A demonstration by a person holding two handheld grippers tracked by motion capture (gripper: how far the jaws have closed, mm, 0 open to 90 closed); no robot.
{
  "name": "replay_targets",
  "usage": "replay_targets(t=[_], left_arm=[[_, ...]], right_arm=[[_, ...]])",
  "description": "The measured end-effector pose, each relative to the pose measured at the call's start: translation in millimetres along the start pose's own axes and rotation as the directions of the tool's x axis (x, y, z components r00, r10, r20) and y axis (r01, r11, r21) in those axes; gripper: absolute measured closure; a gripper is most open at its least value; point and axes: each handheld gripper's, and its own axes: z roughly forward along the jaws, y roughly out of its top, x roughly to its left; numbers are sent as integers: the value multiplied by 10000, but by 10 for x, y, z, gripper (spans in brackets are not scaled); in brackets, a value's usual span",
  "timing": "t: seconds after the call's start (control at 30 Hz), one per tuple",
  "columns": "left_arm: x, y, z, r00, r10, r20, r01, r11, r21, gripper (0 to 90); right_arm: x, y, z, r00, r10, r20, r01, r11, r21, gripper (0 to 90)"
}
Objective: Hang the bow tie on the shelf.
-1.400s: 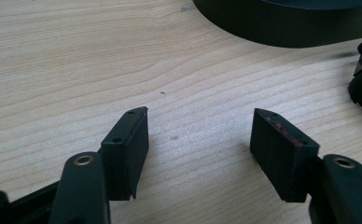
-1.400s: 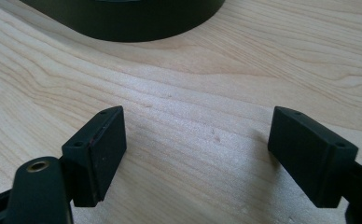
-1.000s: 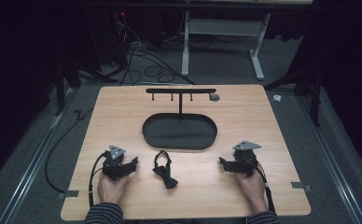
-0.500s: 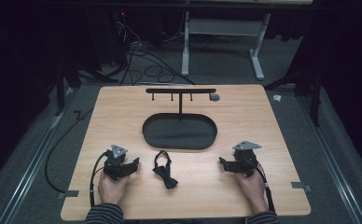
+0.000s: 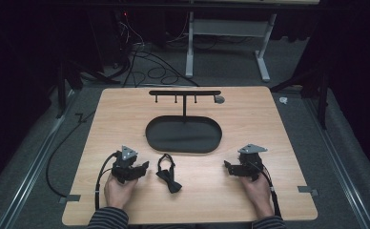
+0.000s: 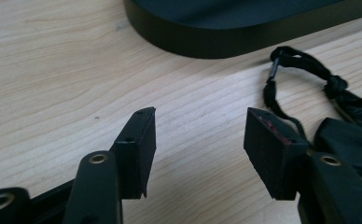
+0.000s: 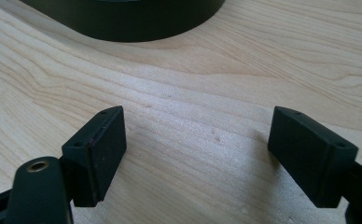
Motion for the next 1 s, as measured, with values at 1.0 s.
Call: replay_targets(t=[1.0], left_arm=[[-339, 207, 333, 9923, 495, 1137, -556, 9971, 518, 568]], right_arm=[[0, -1, -1, 10000, 3, 0, -3, 10000, 0, 206]])
